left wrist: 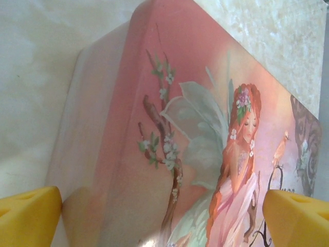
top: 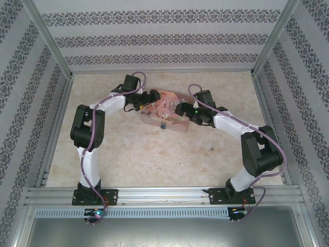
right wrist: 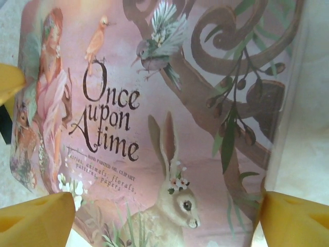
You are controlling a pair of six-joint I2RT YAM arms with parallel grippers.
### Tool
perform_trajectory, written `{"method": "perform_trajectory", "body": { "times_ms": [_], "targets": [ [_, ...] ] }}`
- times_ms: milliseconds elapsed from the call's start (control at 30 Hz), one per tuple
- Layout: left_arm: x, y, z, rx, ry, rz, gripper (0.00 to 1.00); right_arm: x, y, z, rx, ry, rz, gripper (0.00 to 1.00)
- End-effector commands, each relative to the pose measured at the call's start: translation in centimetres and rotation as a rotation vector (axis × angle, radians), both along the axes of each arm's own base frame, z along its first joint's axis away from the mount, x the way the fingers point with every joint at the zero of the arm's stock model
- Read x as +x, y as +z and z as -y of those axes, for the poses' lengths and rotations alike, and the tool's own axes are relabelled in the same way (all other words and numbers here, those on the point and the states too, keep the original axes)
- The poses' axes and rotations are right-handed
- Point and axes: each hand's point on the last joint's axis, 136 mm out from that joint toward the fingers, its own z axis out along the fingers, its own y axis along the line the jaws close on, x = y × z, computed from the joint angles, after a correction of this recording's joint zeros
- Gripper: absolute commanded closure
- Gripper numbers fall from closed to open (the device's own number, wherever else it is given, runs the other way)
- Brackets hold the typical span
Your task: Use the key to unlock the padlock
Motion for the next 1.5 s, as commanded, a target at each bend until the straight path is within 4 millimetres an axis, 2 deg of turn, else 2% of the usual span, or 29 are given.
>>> {"method": "perform_trajectory", "body": {
  "times_ms": [0,167,300,500,667,867,1033,1267,1367,1467],
  "targets": [
    [-0.3,3.5,-0.7,-0.054,-0.022,0.043,0.01,0.6,3.0,1.6,-0.047,-0.051,0.124,0.07],
    [-0.4,6.4,-4.0,-0.055,0.038,0.117,0.01,-0.9,3.8,4.7,-0.102,-0.141,0.122,0.07],
    [-1.6,9.0,-6.4,-0.075,0.085,0.198,0.01,-2.8,4.4,6.5,-0.148,-0.164,0.108,0.07],
    [-5.4,11.5,-8.2,-0.066,0.108,0.289,0.01,-6.0,5.0,9.0,-0.190,-0.171,0.049,0.12],
    [-9.6,12.0,-9.0,-0.038,0.098,0.324,0.01,-8.7,4.9,10.6,-0.208,-0.168,-0.027,0.19],
    [-13.5,11.4,-9.7,-0.042,0.125,0.320,0.01,-11.7,3.4,11.3,-0.247,-0.142,-0.136,0.27],
    [-15.9,9.1,-10.0,-0.086,0.184,0.282,0.01,-13.1,1.2,11.8,-0.275,-0.136,-0.215,0.38],
    [-18.0,5.7,-9.9,-0.172,0.232,0.220,0.01,-14.1,-2.8,12.4,-0.382,-0.061,-0.378,0.54],
    [-18.6,5.0,-9.7,-0.169,0.214,0.201,0.01,-14.6,-3.9,13.3,-0.465,-0.016,-0.461,0.62],
    [-18.9,4.9,-9.7,-0.140,0.190,0.194,0.01,-14.8,-4.7,13.6,-0.495,0.001,-0.501,0.63]
  ]
}}
